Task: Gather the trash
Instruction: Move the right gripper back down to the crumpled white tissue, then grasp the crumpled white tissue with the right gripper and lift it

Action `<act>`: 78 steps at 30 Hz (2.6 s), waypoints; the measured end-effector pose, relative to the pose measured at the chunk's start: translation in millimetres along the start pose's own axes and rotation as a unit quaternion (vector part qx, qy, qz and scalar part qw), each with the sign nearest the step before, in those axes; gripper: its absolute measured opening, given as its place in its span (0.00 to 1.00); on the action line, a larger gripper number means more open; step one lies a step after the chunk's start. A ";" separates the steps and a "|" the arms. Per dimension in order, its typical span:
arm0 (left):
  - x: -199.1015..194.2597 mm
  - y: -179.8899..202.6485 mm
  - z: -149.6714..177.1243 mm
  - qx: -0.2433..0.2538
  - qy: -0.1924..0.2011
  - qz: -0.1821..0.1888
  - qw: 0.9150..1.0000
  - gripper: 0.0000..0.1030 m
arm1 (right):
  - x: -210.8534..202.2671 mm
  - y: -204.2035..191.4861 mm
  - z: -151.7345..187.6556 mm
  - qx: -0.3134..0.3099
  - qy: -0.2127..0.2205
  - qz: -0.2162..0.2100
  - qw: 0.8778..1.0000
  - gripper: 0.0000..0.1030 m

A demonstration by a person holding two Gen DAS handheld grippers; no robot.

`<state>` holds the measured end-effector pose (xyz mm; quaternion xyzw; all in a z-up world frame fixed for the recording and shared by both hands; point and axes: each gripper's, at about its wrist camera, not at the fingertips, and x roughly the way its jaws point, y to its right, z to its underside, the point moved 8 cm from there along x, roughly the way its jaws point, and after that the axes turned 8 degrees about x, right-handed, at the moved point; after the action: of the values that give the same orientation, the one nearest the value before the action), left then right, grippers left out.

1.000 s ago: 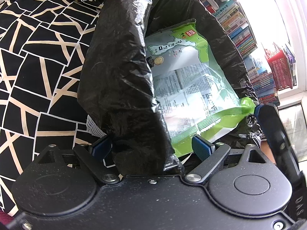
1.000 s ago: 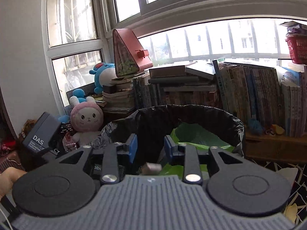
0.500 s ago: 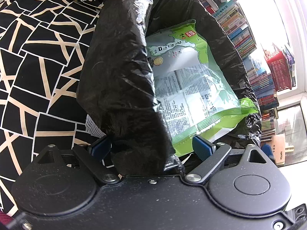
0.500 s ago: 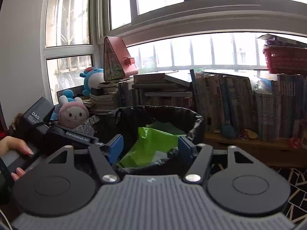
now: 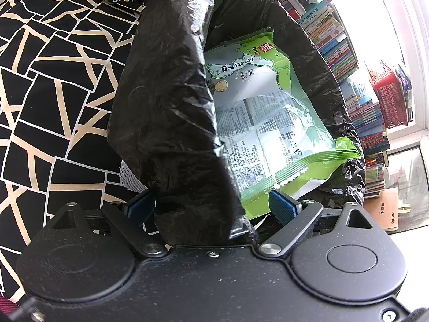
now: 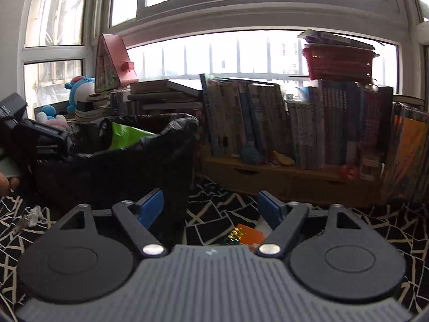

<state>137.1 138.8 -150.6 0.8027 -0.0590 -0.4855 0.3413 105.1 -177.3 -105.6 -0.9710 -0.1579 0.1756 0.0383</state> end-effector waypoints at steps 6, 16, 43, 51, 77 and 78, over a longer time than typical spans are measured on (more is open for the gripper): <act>-0.2 -0.4 -0.1 0.000 0.000 0.000 1.000 0.88 | 1.4 50.5 28.6 0.017 -0.021 0.066 0.997 0.85; -0.1 -0.5 -0.2 0.000 0.000 0.000 1.000 0.89 | 13.0 114.2 80.0 0.067 -0.079 0.144 0.984 0.85; 0.3 -0.9 0.1 -0.006 0.004 0.003 1.000 0.90 | 19.3 127.2 145.0 0.044 -0.132 0.154 0.978 0.95; 0.3 -1.0 0.1 -0.006 0.004 0.003 1.000 0.90 | 22.3 111.8 152.8 0.007 -0.134 0.126 0.983 0.90; 0.2 -0.8 0.1 -0.006 0.005 0.005 1.000 0.91 | 36.5 84.1 154.4 -0.083 -0.159 0.096 0.979 0.58; 0.3 -0.8 0.1 -0.006 0.005 0.005 1.000 0.91 | 35.4 83.7 154.3 -0.081 -0.159 0.095 0.979 0.52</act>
<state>136.9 139.2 -151.3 0.8024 -0.0587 -0.4803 0.3492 106.5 -242.4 -272.4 -0.9411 -0.0825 0.3171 -0.0831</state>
